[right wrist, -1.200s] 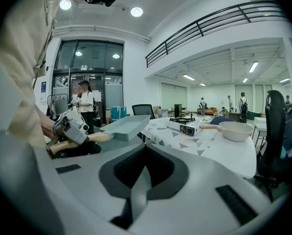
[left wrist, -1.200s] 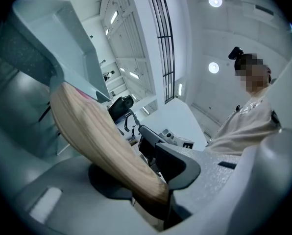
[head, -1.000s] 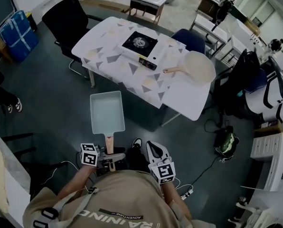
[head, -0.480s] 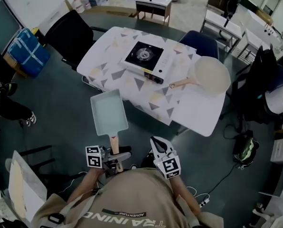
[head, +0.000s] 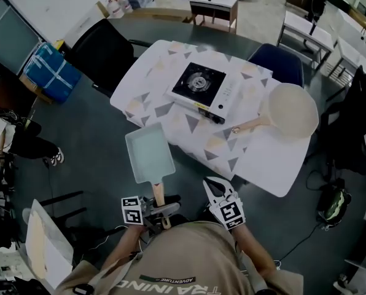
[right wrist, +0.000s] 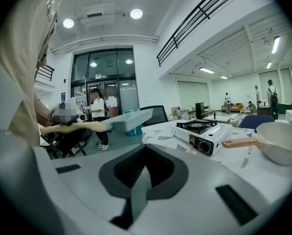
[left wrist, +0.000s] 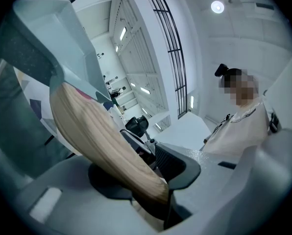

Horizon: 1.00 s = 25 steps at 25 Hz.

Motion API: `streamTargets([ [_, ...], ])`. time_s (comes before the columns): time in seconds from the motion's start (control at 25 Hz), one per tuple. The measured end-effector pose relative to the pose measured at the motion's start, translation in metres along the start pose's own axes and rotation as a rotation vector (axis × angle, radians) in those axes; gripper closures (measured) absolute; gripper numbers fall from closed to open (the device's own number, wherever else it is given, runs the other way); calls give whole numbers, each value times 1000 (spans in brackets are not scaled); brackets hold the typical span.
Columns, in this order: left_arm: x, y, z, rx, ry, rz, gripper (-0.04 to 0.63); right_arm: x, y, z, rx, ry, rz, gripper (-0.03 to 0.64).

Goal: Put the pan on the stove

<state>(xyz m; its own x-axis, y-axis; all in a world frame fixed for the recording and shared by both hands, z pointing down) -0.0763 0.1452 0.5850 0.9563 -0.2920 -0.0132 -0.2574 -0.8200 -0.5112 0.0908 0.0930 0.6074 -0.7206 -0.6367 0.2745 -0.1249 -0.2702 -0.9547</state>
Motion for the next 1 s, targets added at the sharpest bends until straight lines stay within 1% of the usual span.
streamTargets([
  [0.08,5,8,-6,-8,4,12,453,10,-2,7,-8,20,-17,617],
  [0.2,6,22,-18,-39,5,32,453,24,-1,12,-5,30,-29,617],
  [0.32,1,42,-35,-69,-14,56,453,42,2,18,1,15,-44,617],
  [0.4,-3,58,-46,-76,-20,49,453,55,9,22,7,-4,-53,617],
  [0.52,-14,85,-61,-72,-21,11,453,75,28,25,11,-42,-45,617],
  [0.6,-19,106,-71,-64,-37,-3,453,90,41,27,7,-65,-44,617],
  [0.72,-24,133,-86,-32,-50,-33,453,116,52,32,-4,-93,-38,617],
  [0.84,-33,148,-102,6,-36,-110,453,139,61,29,1,-135,-28,617],
  [1.0,-43,159,-125,57,-71,-208,453,162,73,24,12,-202,-10,617],
])
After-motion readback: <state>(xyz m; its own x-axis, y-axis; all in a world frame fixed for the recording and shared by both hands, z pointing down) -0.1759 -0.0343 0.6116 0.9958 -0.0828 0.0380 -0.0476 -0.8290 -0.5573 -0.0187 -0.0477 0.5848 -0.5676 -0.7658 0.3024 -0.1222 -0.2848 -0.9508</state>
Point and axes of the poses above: the fingertips, and each gripper's own axes: x forward along the fingers, z to its right, y out of its top, the point moved 5 cm from there along -x, backward along the fingers, and after that the axes turned 2 degrees about y, right-handed, at the moved point
